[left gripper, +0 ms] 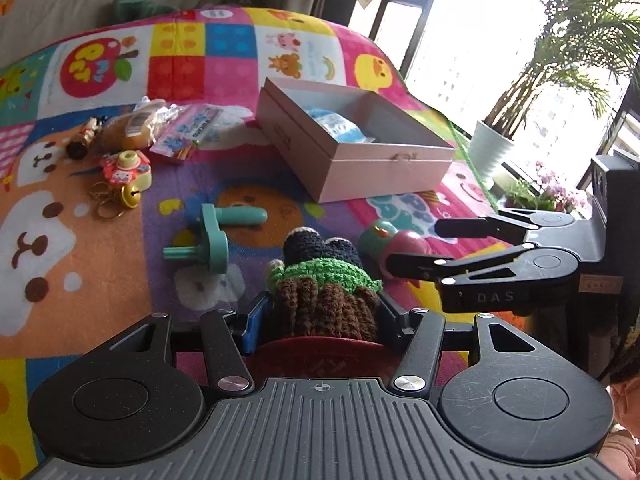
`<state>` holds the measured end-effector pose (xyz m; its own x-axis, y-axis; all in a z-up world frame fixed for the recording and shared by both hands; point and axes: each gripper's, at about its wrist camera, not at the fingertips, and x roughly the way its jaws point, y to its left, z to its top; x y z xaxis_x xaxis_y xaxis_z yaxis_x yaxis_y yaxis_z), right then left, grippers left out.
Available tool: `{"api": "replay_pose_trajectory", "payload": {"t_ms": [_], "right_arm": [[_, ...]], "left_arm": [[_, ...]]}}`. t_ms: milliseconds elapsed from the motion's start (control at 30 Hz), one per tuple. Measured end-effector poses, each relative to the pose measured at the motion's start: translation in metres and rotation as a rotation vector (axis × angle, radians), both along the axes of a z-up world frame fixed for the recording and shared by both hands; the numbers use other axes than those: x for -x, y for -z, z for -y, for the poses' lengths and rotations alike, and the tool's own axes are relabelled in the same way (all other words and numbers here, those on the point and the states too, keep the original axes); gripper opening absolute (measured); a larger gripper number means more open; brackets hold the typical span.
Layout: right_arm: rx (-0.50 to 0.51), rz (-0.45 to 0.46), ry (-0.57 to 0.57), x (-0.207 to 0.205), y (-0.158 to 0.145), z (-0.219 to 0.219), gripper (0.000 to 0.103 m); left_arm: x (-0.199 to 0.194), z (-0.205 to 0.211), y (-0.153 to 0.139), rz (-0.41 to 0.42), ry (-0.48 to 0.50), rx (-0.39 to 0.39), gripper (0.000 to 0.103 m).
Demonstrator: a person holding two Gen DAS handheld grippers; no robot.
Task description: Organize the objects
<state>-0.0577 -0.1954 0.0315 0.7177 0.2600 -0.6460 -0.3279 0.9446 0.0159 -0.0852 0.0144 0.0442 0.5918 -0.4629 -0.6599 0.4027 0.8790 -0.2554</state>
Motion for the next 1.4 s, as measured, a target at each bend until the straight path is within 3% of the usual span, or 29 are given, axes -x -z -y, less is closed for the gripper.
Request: {"api": "replay_pose_trajectory", "payload": {"t_ms": [67, 100, 133, 167, 333, 433, 567, 700, 800, 867, 1000, 1067, 1200, 1300, 1400], "right_arm": [[0.002, -0.005, -0.022, -0.006, 0.004, -0.006, 0.079], [0.022, -0.009, -0.024, -0.008, 0.007, -0.01, 0.07], [0.051, -0.014, -0.024, -0.01, 0.009, -0.013, 0.054], [0.072, -0.015, -0.023, -0.01, 0.011, -0.015, 0.049], [0.019, 0.041, 0.009, 0.007, -0.005, 0.015, 0.049], [-0.029, 0.093, 0.061, 0.018, -0.021, 0.042, 0.049], [-0.056, 0.166, 0.133, 0.022, -0.037, 0.066, 0.049], [-0.08, 0.177, 0.188, 0.018, -0.039, 0.081, 0.048], [-0.071, 0.159, 0.212, 0.017, -0.035, 0.088, 0.048], [-0.046, 0.164, 0.215, 0.018, -0.032, 0.092, 0.049], [-0.002, 0.173, 0.235, 0.008, -0.028, 0.098, 0.049], [0.004, 0.171, 0.248, -0.001, -0.028, 0.098, 0.049], [-0.053, 0.172, 0.235, -0.02, -0.04, 0.098, 0.049], [-0.074, 0.199, 0.214, -0.041, -0.059, 0.094, 0.049], [-0.027, 0.277, 0.22, -0.086, -0.084, 0.088, 0.049]], "left_arm": [[0.003, 0.003, -0.002, -0.001, 0.003, -0.014, 0.061], [0.005, 0.005, -0.003, -0.002, 0.001, -0.021, 0.061], [0.005, 0.006, -0.004, -0.002, -0.001, -0.026, 0.061], [0.006, 0.007, -0.006, -0.003, -0.003, -0.031, 0.061], [-0.005, 0.014, -0.021, -0.01, -0.001, 0.001, 0.061], [-0.03, 0.033, -0.044, 0.051, 0.024, 0.052, 0.061], [-0.099, 0.08, -0.07, 0.14, -0.033, 0.143, 0.061], [-0.184, 0.138, -0.053, 0.109, -0.12, 0.268, 0.062], [-0.233, 0.167, -0.019, -0.018, -0.221, 0.234, 0.062], [-0.245, 0.172, -0.005, -0.023, -0.313, 0.125, 0.06], [-0.226, 0.16, -0.015, 0.13, -0.313, -0.03, 0.056], [-0.211, 0.142, -0.029, 0.179, -0.3, -0.004, 0.056], [-0.168, 0.087, -0.06, 0.276, -0.308, 0.135, 0.056], [-0.138, 0.053, -0.066, 0.264, -0.241, 0.205, 0.056], [-0.105, 0.028, -0.059, 0.259, -0.186, 0.196, 0.056]]}}
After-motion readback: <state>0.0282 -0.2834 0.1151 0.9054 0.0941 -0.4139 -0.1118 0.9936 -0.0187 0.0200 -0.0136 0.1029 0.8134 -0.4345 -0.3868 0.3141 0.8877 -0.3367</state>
